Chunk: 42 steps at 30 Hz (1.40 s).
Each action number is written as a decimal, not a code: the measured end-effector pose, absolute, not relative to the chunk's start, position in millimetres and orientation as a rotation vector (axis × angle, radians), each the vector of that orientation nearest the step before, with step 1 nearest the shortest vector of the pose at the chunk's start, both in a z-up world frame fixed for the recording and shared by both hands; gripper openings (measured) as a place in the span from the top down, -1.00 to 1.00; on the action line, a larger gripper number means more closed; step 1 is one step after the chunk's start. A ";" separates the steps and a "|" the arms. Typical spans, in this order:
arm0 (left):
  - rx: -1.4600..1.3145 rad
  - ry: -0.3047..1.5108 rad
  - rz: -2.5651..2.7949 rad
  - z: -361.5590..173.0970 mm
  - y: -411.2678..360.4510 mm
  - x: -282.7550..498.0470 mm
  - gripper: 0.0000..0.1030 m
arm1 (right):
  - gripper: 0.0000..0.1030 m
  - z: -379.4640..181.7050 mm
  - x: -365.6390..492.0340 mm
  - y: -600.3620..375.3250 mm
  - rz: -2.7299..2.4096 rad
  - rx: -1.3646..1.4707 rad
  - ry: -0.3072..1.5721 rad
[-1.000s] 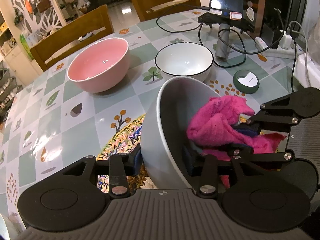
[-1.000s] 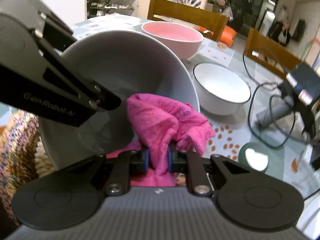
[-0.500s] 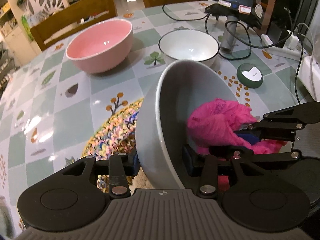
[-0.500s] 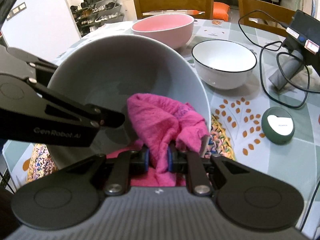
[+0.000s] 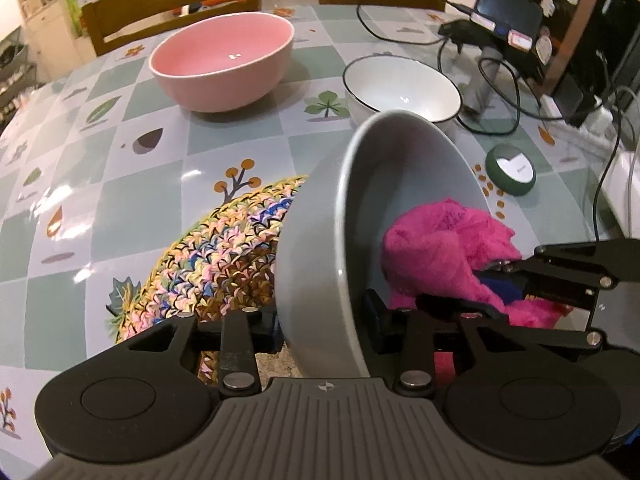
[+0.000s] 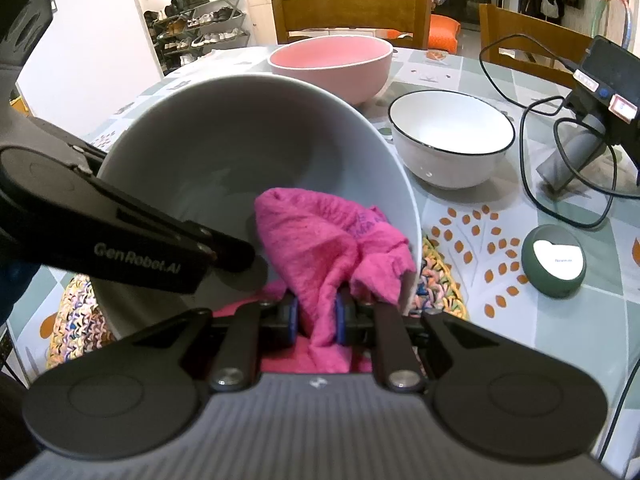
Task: Clean bowl
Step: 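Sweep the pink cloth along the inner wall with the right gripper while the left holds the rim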
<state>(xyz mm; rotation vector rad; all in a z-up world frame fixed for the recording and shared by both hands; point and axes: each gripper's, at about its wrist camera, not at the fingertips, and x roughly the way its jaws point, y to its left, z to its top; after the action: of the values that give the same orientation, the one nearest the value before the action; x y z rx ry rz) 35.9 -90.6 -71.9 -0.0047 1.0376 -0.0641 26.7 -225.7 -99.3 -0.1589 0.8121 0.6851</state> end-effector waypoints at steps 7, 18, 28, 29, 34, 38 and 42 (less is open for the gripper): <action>0.064 0.991 -0.060 -63.0 -96.7 29.5 0.35 | 0.66 -98.0 25.8 -224.5 0.681 -0.157 0.814; 0.207 0.939 -0.083 -42.7 -93.4 17.3 0.63 | 0.67 -89.2 17.8 -213.3 0.750 -0.081 0.814; 0.254 0.949 -0.076 -37.3 -87.3 18.5 0.65 | 0.67 -89.5 16.4 -200.9 0.803 -0.073 0.817; 0.258 0.951 -0.074 -38.0 -87.4 19.4 0.65 | 0.67 -91.1 15.4 -199.5 0.793 -0.106 0.819; 0.266 0.934 -0.081 -38.4 -89.0 21.0 0.65 | 0.67 -96.0 11.6 -197.0 0.743 -0.256 0.800; 0.289 0.915 -0.095 -37.0 -95.4 21.3 0.63 | 0.67 -98.2 10.1 -192.9 0.669 -0.406 0.732; 0.310 0.908 -0.104 -36.5 -101.8 22.8 0.61 | 0.68 -97.9 13.1 -192.4 0.624 -0.486 0.662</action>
<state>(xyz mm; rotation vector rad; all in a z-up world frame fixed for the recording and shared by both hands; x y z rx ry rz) 22.8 -101.8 -36.5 0.3104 0.9080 -0.1040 13.1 -192.4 -97.9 -0.4857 0.6619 0.6236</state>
